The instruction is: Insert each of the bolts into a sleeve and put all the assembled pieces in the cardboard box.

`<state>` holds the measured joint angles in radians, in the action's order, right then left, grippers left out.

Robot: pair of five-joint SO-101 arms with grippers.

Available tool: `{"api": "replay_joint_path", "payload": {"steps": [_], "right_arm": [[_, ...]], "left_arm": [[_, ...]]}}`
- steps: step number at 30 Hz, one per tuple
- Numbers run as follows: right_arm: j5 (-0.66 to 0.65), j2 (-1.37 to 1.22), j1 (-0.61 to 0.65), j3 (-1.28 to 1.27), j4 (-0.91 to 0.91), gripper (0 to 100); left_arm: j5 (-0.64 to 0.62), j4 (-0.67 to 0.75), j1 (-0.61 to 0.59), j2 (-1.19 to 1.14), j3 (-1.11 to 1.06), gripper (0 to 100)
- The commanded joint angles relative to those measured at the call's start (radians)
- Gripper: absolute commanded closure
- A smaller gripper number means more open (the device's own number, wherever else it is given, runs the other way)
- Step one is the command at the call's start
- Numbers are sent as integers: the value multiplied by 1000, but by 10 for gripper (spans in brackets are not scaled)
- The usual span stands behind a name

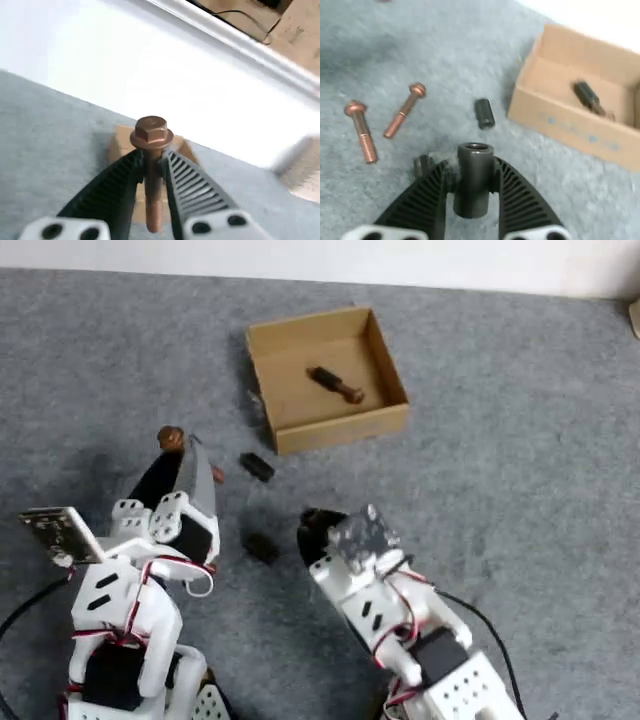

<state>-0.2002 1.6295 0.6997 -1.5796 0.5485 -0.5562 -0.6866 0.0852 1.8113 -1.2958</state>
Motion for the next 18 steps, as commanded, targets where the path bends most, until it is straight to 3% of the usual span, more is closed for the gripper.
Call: {"api": "replay_joint_path", "payload": {"steps": [1, 10, 18], "right_arm": [[-60, 208, 45, -77, -10, 995], [-75, 183, 70, -82, 39, 995], [-77, 183, 73, -76, 39, 995]], "left_arm": [[43, 40, 120, 15, -18, 995], [51, 37, 219, 15, -77, 995], [46, -49, 329, 15, -79, 995]]}}
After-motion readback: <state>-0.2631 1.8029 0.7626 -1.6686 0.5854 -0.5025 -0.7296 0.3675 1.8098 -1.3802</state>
